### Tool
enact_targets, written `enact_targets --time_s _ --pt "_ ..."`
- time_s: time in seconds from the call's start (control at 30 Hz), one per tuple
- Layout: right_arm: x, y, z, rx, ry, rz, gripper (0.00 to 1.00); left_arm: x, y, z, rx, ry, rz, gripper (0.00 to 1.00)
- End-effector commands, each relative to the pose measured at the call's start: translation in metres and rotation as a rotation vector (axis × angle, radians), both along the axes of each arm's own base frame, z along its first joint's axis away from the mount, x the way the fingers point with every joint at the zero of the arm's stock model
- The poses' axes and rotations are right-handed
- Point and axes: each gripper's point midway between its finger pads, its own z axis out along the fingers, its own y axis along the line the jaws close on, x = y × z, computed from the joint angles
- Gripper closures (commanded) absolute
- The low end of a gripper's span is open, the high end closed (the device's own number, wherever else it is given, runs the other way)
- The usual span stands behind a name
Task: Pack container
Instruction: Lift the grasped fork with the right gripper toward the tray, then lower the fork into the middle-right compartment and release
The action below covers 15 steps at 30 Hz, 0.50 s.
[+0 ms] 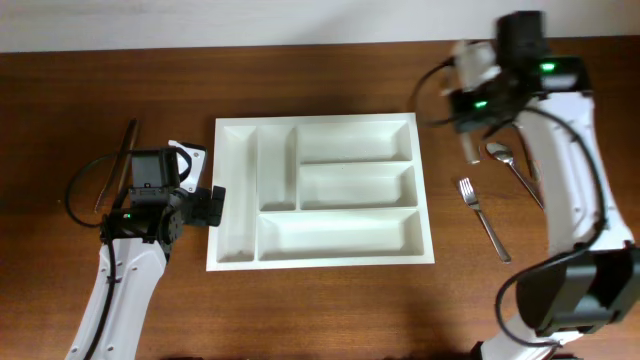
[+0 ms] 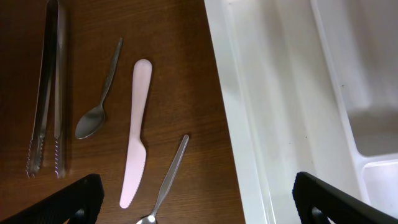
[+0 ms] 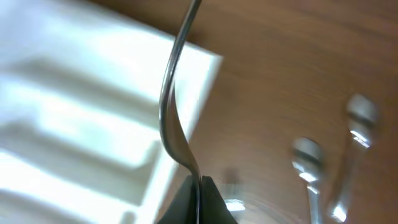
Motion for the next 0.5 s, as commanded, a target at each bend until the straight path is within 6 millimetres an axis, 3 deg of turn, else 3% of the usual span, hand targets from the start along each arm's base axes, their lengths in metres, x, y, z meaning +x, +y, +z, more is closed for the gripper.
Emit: enact_targets --time_s 0.0,0.1,0.17,0.3,0.47 --pt "-0.024 0.071 -0.037 -0.037 0.080 0.382 0.96 0.004 0.003 0.005 0.012 -0.010 -0.005 0.01" --pt "-0.049 0.109 -0.066 -0.112 0.120 0.706 0.96 0.004 0.003 0.005 0.012 -0.010 -0.005 0.01" --pt "-0.060 0.123 -0.084 -0.152 0.148 0.829 0.96 0.004 0.003 0.005 0.012 -0.010 -0.005 0.01" --pt "-0.071 0.136 -0.118 -0.232 0.200 1.039 0.96 0.004 0.003 0.005 0.012 -0.010 -0.005 0.01" --pt "-0.068 0.138 -0.150 -0.267 0.226 1.175 0.96 0.004 0.003 0.005 0.012 -0.010 -0.005 0.01"
